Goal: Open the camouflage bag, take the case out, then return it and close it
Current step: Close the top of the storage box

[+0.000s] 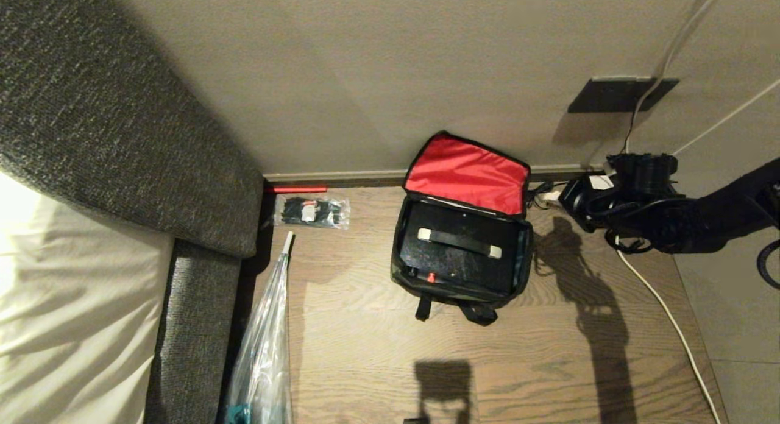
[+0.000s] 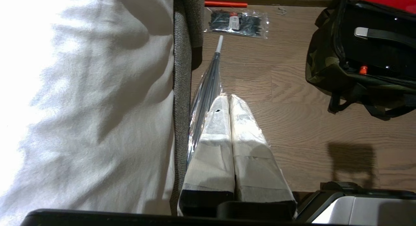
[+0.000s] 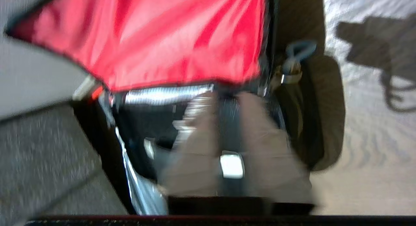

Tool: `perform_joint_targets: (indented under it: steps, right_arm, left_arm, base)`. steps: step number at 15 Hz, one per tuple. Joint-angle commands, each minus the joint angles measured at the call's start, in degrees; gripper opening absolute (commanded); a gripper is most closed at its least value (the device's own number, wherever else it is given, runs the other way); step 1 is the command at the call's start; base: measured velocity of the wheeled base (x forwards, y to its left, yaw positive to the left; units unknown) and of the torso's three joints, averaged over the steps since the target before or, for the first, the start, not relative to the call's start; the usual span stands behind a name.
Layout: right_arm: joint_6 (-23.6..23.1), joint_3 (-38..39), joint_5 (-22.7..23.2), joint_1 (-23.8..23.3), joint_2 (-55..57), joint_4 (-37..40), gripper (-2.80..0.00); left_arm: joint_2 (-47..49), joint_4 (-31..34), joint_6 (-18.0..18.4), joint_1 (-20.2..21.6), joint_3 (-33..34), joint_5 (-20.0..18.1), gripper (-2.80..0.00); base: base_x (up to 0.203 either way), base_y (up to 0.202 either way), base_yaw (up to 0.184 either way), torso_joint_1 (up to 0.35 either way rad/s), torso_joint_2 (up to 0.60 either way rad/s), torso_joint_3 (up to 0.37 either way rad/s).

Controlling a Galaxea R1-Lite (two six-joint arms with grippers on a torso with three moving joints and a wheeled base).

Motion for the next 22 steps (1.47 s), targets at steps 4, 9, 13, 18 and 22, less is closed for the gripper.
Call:
perform_joint_targets:
  steps: [4,9,13,18,22]
  right_arm:
    - [9.1,-6.6,0.0,1.0,7.1,-4.9,0.00]
    - [10.7,-13.4,-1.4,2.3,16.5,-12.4,0.00]
    - [4.9,-17.8,-2.1,2.3,21.0,-12.9,0.00]
    - [1.6,-21.2,-2.9,2.1,23.9,-13.3,0.00]
    - [1.7,-23.5,-4.3,2.2,25.7,-14.3,0.00]
  left_arm:
    - [-0.2,0.0,0.0,0.0,0.0,0.0,-2.80]
    - [-0.2,0.0,-0.1,-0.1,0.0,0.0,-2.80]
    - [-0.2,0.0,-0.1,0.0,0.0,0.0,-2.80]
    - [-0.2,0.0,-0.1,-0.1,0.0,0.0,-2.80]
    - [-0.2,0.0,0.0,-0.1,0.0,0.0,-2.80]
  base:
    - [0.000,0.000,0.000,0.000,0.00,0.000]
    - [0.000,0.000,0.000,0.000,0.00,0.000]
    - [0.000,0.000,0.000,0.000,0.00,0.000]
    - [0.000,0.000,0.000,0.000,0.00,0.000]
    - [0.000,0.000,0.000,0.000,0.00,0.000]
